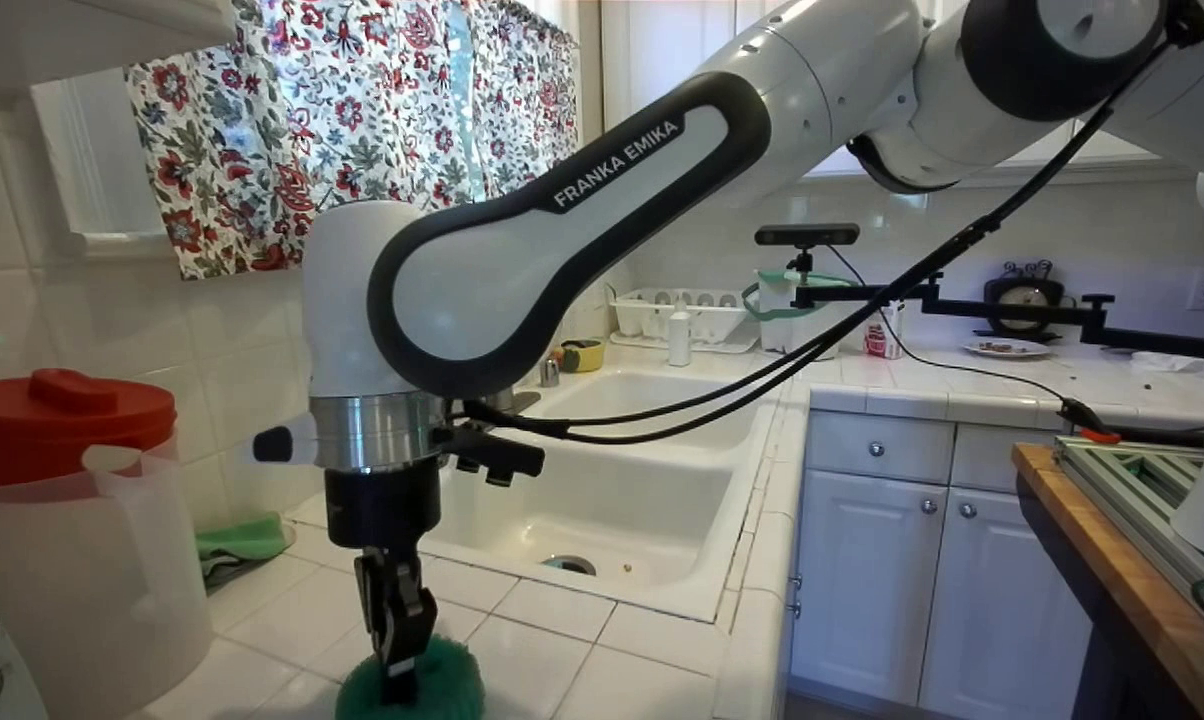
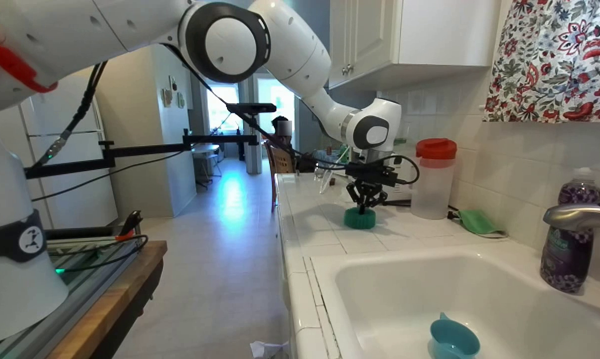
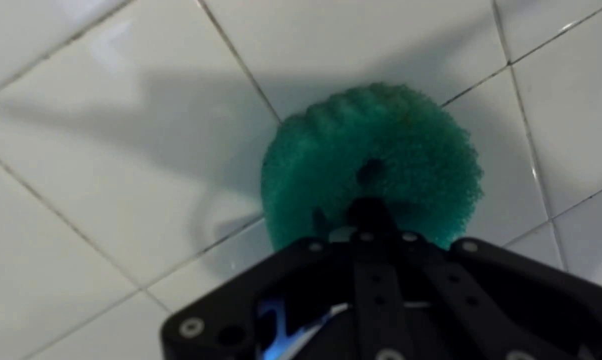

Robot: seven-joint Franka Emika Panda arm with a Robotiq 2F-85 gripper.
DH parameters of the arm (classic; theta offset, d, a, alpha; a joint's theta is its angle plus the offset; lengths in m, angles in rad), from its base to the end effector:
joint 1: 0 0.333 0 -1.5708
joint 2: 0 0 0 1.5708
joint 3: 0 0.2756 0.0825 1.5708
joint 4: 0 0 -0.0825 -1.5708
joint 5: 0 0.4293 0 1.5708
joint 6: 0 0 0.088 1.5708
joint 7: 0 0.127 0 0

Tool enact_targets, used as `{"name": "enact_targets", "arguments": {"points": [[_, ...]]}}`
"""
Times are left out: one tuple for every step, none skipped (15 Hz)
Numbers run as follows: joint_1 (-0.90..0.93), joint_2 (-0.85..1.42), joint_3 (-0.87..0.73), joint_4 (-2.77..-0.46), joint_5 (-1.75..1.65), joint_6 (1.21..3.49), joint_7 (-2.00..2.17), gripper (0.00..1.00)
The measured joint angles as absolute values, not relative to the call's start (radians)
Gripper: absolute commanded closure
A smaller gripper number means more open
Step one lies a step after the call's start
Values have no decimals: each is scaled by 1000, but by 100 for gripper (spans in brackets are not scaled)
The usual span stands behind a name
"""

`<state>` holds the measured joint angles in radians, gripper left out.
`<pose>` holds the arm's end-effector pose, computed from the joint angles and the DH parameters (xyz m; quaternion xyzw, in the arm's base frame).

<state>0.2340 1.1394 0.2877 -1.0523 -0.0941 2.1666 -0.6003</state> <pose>0.7010 0.3274 0.0815 -0.8712 -0.4824 -0.0101 0.0908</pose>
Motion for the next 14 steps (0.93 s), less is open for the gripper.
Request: {"name": "enact_targets", "arguments": {"points": [[239,1152,282,-1025,-94,2141,-605,100],[242,1160,276,-1004,-94,2120,-605,100],[245,1166,267,-987,-93,2102,-605,100],[245,1169,256,-977,-93,2093,-600,100],[244,1170,243,-971,-92,2088,-587,100],[242,1169,229,-969,-92,2087,-567,100],[240,1168,215,-968,-91,2087,-540,100],[237,1166,202,-968,-90,2087,-507,100],[234,1165,191,-968,-89,2087,-473,100],[230,1164,180,-969,-88,2087,-435,100],[228,1163,168,-970,-87,2087,-394,100],[226,1161,157,-973,-86,2087,-351,100],[224,1157,147,-978,-84,2088,-307,100],[222,1153,138,-986,-82,2089,-263,100]]}}
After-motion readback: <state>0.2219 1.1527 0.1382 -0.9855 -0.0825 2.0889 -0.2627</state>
